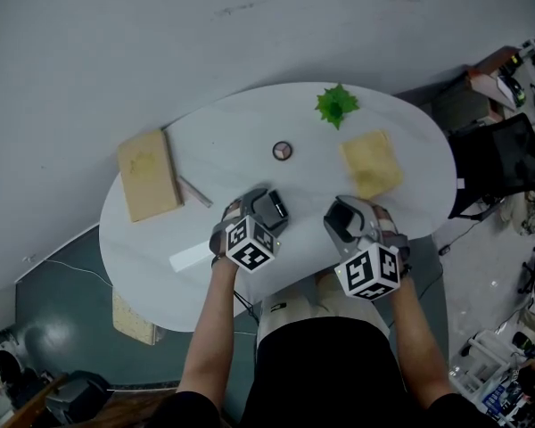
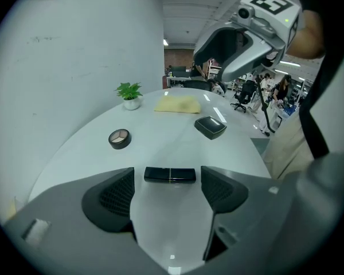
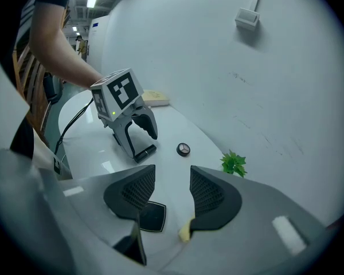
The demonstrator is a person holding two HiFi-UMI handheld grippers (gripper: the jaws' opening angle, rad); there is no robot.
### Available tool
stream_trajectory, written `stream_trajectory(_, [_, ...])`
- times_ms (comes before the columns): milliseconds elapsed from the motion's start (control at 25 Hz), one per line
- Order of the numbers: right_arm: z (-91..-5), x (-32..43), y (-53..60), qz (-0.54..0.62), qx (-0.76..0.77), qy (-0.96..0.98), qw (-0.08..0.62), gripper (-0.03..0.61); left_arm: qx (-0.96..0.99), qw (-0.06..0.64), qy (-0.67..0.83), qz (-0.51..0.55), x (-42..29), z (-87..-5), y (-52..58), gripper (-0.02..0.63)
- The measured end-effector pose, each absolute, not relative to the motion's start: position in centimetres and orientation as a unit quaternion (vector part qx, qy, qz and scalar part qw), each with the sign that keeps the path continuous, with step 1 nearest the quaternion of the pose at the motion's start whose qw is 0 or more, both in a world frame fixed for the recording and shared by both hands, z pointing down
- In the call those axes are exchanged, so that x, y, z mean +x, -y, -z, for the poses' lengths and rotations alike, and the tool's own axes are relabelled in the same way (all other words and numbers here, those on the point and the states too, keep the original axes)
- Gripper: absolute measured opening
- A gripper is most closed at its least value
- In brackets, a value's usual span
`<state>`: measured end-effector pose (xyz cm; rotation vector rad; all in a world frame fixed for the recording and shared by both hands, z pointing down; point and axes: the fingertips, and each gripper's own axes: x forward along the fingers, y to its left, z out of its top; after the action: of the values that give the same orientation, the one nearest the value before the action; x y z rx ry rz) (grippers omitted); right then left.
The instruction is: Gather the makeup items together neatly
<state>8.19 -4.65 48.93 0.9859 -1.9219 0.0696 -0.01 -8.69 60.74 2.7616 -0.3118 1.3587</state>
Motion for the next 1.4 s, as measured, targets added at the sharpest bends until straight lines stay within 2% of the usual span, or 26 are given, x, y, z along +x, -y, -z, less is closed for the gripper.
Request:
stream_trajectory(520, [-49.9, 9.1, 4.7, -0.042, 0.403, 0.782, 0.473, 0.173, 0.886, 0.033, 0.083, -0.455, 0.9, -62.9, 8.8, 0.354])
stream_trajectory(760, [-49.9, 9.6, 4.5, -0.045, 0.406, 0.781, 0.472, 0.173, 0.884, 0.035, 0.081, -0.459, 1.1, -63.0, 8.6, 0.325])
stream_trajectory(1400, [-50.1, 9.4, 3.7, -0.041, 0.403, 0.782, 0.474, 0.173, 0.884, 0.027, 0.076, -0.460, -0.6, -62.2, 8.3, 0.322])
